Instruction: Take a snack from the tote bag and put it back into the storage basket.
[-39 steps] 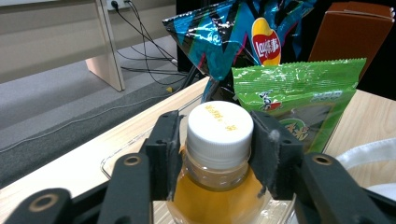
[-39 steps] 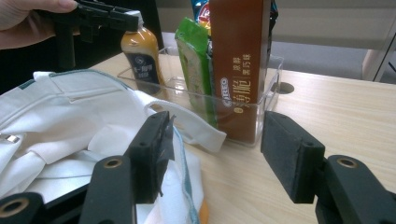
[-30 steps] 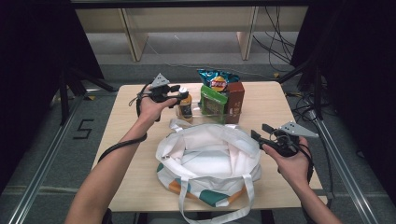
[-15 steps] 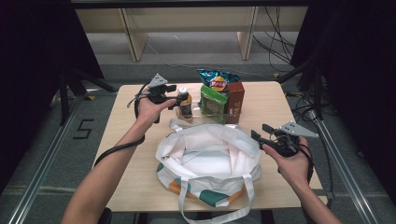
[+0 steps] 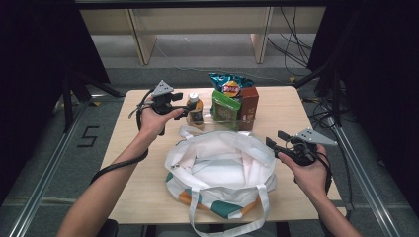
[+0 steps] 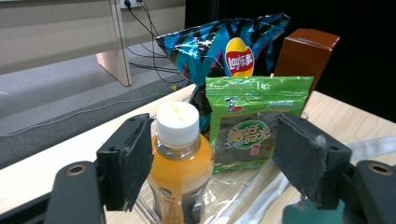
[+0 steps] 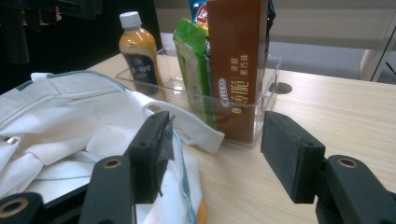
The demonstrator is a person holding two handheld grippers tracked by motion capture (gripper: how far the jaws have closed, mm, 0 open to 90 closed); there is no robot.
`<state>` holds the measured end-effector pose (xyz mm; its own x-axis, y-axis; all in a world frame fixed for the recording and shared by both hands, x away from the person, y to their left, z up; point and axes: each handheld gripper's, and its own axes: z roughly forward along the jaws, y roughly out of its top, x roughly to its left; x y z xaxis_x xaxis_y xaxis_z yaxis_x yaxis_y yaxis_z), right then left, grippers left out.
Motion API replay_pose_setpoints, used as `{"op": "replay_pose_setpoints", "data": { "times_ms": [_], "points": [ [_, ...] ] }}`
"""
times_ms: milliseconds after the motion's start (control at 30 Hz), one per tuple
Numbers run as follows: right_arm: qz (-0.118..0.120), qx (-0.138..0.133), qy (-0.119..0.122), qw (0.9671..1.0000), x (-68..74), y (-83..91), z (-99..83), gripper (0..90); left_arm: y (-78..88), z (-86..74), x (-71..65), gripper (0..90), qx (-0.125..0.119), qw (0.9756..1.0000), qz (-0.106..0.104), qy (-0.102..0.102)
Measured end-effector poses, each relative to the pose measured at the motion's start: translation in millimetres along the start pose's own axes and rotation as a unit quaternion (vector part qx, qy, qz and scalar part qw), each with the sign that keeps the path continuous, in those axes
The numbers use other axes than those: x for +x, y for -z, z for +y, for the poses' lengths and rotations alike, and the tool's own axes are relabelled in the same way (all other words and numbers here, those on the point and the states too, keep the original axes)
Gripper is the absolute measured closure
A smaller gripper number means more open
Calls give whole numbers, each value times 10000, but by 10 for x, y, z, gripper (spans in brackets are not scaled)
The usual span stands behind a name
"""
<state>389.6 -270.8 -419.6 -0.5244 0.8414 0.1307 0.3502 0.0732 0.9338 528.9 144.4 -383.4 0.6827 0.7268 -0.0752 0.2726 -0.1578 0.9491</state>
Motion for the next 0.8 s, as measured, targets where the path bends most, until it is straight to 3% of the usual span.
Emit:
{"op": "replay_pose_setpoints", "data": {
  "times_ms": [67, 100, 167, 400, 433, 800],
  "points": [
    [30, -12, 81, 10000, -16, -1, 6, 433, 36, -7, -25, 259, -15, 10000, -9, 45],
    [0, 42, -104, 9999, 18, 14, 8, 433, 58, -13, -37, 258, 6, 10000, 13, 21],
    [-10, 68, -105, 9999, 18, 20, 10, 433, 106, -32, -59, 256, -7, 10000, 26, 31],
    [9, 11, -23, 10000, 5, 4, 2, 433, 301, -138, -141, 239, -97, 9999, -3, 77],
    [18, -6, 99, 9999, -20, -3, 4, 433, 331, -153, -153, 238, -94, 9999, -2, 81],
    [13, -2, 21, 10000, -6, 6, 10, 431, 647, -388, -294, 228, -137, 9997, -101, 162]
  ]
}}
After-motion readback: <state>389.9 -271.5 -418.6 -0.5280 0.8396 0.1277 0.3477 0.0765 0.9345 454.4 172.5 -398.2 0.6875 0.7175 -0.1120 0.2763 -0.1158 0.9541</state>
